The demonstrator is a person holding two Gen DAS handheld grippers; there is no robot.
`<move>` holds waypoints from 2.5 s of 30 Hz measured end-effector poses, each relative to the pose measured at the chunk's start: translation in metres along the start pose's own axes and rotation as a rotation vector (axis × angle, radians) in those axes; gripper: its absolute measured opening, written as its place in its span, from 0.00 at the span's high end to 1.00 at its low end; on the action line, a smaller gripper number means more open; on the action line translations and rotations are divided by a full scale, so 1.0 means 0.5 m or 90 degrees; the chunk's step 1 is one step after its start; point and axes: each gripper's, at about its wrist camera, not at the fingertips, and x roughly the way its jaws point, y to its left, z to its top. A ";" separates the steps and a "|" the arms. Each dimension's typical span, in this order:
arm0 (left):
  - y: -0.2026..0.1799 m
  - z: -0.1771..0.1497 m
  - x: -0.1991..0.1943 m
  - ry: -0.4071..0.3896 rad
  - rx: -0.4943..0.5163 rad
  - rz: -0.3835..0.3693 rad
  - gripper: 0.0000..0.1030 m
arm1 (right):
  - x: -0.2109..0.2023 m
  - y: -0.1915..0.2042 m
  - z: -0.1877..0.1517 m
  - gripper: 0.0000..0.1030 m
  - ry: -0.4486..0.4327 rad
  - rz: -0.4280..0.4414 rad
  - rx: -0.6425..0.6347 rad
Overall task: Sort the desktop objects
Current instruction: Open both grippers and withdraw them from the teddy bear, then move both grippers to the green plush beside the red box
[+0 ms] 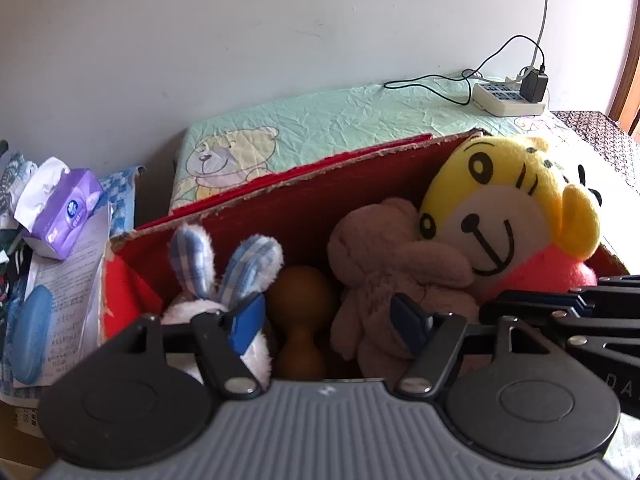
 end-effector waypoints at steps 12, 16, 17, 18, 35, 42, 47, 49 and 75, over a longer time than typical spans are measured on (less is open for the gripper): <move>-0.006 0.001 0.002 0.009 0.019 0.005 0.22 | -0.010 -0.006 -0.008 0.91 -0.016 0.007 -0.012; -0.008 0.002 0.004 0.013 0.023 0.005 0.19 | -0.014 -0.007 -0.013 0.91 -0.019 0.007 -0.025; -0.008 0.002 0.004 0.014 0.024 0.004 0.18 | -0.014 -0.008 -0.015 0.91 -0.022 0.007 -0.026; -0.010 0.002 0.003 0.015 0.024 0.004 0.18 | -0.015 -0.009 -0.016 0.91 -0.023 0.008 -0.026; -0.057 0.001 -0.045 -0.001 -0.041 0.099 0.09 | -0.054 -0.028 -0.005 0.81 -0.057 0.065 -0.027; -0.070 0.000 -0.063 0.006 -0.104 0.129 0.08 | -0.074 -0.048 0.005 0.78 -0.062 0.103 -0.041; -0.087 0.004 -0.085 0.009 -0.143 0.150 0.08 | -0.089 -0.069 0.015 0.78 -0.060 0.137 -0.047; -0.095 0.006 -0.094 0.008 -0.155 0.156 0.08 | -0.096 -0.076 0.018 0.78 -0.061 0.150 -0.054; -0.359 0.074 -0.175 -0.128 -0.125 -0.001 0.05 | -0.202 -0.399 0.043 0.69 -0.095 0.169 0.089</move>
